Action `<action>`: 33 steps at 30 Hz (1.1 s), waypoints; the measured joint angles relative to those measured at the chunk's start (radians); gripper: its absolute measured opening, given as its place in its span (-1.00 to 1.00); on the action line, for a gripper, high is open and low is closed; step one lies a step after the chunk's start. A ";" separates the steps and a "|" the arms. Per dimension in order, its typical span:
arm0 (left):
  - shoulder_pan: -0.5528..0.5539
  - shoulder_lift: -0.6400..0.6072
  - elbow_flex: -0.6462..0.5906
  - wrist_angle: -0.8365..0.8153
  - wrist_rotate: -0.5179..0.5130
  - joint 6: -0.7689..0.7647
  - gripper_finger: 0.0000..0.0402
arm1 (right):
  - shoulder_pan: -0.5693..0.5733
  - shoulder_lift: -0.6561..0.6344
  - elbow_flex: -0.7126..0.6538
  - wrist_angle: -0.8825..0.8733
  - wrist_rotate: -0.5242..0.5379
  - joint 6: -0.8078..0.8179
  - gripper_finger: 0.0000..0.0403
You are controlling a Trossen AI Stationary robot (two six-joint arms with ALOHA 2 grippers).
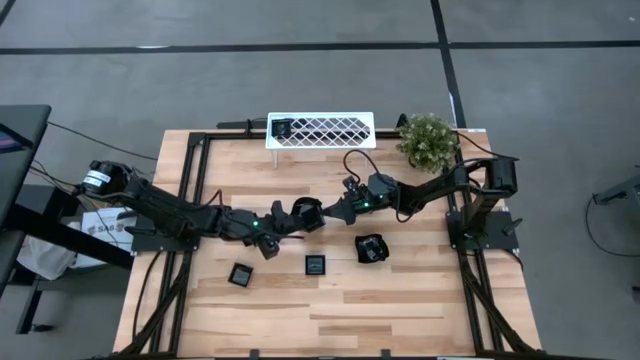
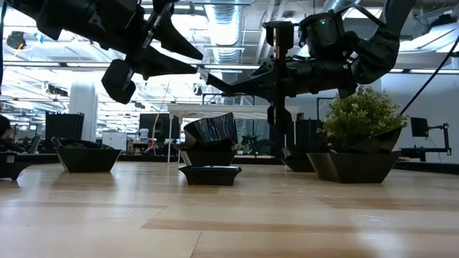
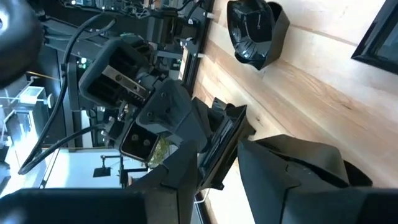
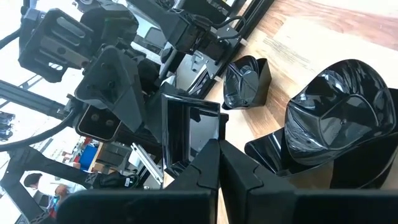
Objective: Pick & Place Mini shaped plates
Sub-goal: Stack the top black square plate on top of the black square plate on the shelf
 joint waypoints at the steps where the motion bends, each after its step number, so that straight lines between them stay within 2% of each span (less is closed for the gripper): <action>1: 0.004 0.000 0.000 0.000 0.001 0.000 -0.41 | 0.000 0.000 0.000 0.000 0.000 0.000 -1.00; 7: 0.039 0.000 0.000 0.002 0.132 -0.011 -0.41 | 0.000 0.000 0.000 -0.001 0.000 0.000 -1.00; 13: 0.068 0.000 0.000 0.007 0.140 -0.030 -0.41 | 0.003 0.000 0.000 -0.003 0.001 0.000 -1.00; 23: 0.089 0.000 0.000 0.011 0.268 -0.030 -0.41 | 0.003 0.000 0.000 -0.003 0.001 0.000 -1.00; 30: 0.117 0.000 0.000 0.017 0.277 -0.062 -0.41 | 0.003 0.000 0.000 -0.004 0.001 -0.023 -1.00; 33: 0.137 0.000 0.000 0.018 0.315 -0.064 -0.41 | 0.003 0.000 0.000 -0.004 0.001 -0.024 -1.00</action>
